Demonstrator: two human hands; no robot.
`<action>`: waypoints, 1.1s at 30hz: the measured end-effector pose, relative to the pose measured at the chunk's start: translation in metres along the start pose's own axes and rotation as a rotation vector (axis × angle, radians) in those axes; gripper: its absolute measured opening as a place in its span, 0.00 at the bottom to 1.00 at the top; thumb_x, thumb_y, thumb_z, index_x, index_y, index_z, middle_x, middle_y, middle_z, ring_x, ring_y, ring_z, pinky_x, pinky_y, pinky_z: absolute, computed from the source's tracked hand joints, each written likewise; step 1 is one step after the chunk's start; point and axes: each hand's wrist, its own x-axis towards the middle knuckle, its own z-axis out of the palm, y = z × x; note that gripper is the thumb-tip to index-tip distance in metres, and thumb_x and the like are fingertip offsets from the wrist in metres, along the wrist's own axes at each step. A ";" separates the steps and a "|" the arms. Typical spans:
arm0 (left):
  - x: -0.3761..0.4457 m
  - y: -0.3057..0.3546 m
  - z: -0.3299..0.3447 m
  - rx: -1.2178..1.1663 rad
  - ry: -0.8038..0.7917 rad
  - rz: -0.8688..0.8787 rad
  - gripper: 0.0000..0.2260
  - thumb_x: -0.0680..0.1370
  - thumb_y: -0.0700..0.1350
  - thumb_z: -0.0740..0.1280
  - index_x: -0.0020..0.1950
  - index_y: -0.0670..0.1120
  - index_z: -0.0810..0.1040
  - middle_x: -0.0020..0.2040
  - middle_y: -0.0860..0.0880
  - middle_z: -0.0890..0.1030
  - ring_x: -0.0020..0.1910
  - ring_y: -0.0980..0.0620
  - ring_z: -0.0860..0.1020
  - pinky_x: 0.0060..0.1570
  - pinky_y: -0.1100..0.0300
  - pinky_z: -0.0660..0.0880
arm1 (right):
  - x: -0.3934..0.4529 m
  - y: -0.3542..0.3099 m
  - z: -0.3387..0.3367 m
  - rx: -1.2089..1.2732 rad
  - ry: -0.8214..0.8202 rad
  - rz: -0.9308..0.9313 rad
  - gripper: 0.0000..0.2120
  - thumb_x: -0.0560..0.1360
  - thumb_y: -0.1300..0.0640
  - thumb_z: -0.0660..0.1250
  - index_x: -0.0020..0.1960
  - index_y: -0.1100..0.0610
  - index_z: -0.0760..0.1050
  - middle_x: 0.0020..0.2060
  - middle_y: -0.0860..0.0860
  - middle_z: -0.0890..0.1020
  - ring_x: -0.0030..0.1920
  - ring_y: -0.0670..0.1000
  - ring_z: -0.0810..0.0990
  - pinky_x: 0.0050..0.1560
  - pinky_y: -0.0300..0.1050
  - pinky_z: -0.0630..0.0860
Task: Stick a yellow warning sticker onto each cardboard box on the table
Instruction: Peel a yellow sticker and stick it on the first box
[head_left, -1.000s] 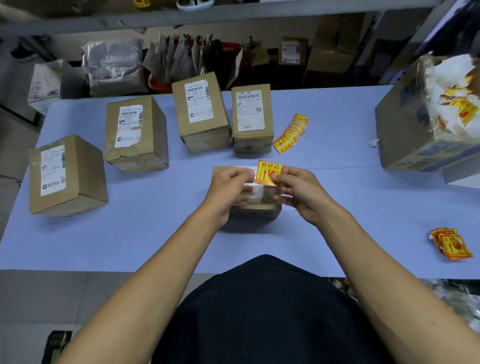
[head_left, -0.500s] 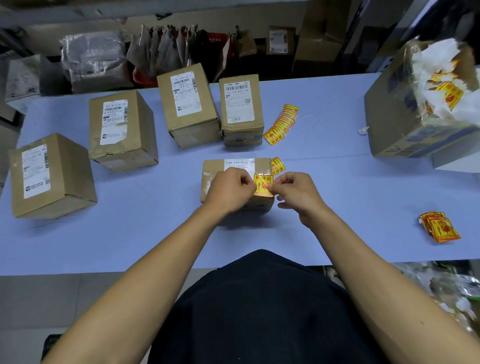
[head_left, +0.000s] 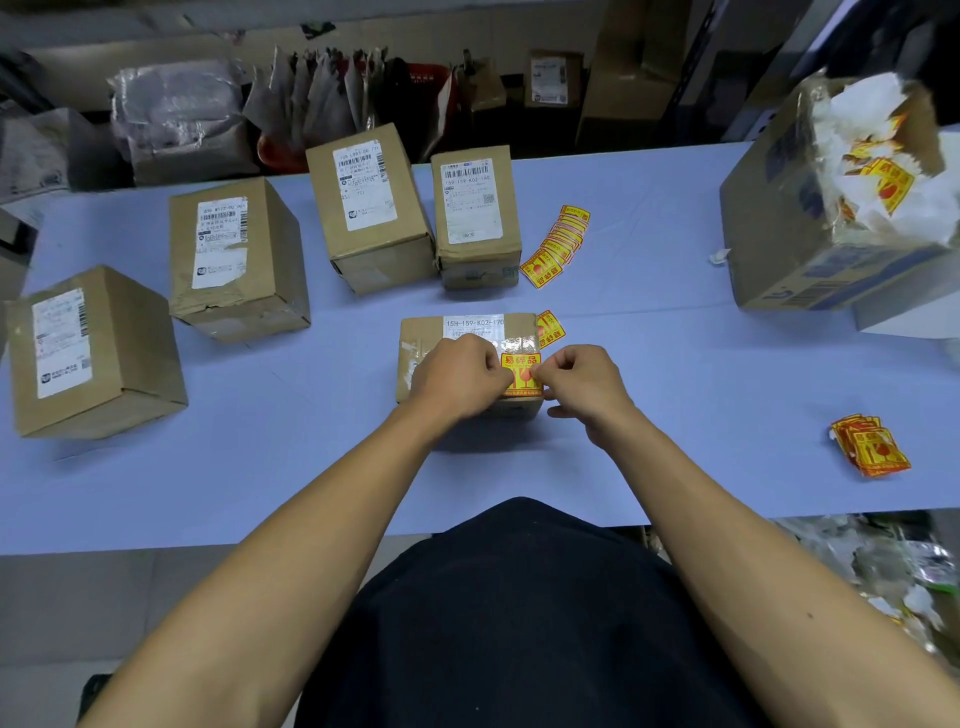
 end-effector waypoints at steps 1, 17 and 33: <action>0.001 0.000 0.000 0.006 -0.006 -0.003 0.08 0.71 0.47 0.66 0.34 0.46 0.79 0.37 0.47 0.82 0.40 0.46 0.78 0.35 0.57 0.73 | 0.000 0.000 0.000 -0.006 0.003 0.002 0.08 0.77 0.58 0.70 0.41 0.60 0.78 0.43 0.56 0.84 0.47 0.54 0.84 0.42 0.52 0.84; 0.005 -0.006 0.001 0.244 0.120 0.084 0.14 0.73 0.57 0.69 0.43 0.45 0.79 0.43 0.46 0.81 0.47 0.44 0.79 0.37 0.56 0.69 | 0.005 0.005 -0.005 0.005 -0.024 0.022 0.08 0.76 0.56 0.71 0.44 0.58 0.73 0.45 0.56 0.83 0.45 0.53 0.85 0.42 0.49 0.84; 0.002 -0.061 0.026 0.361 0.085 0.189 0.30 0.80 0.65 0.46 0.81 0.57 0.46 0.82 0.50 0.41 0.80 0.44 0.37 0.74 0.34 0.42 | -0.005 0.032 0.022 0.087 -0.246 -0.079 0.24 0.77 0.39 0.66 0.72 0.40 0.68 0.62 0.38 0.79 0.64 0.43 0.76 0.67 0.46 0.70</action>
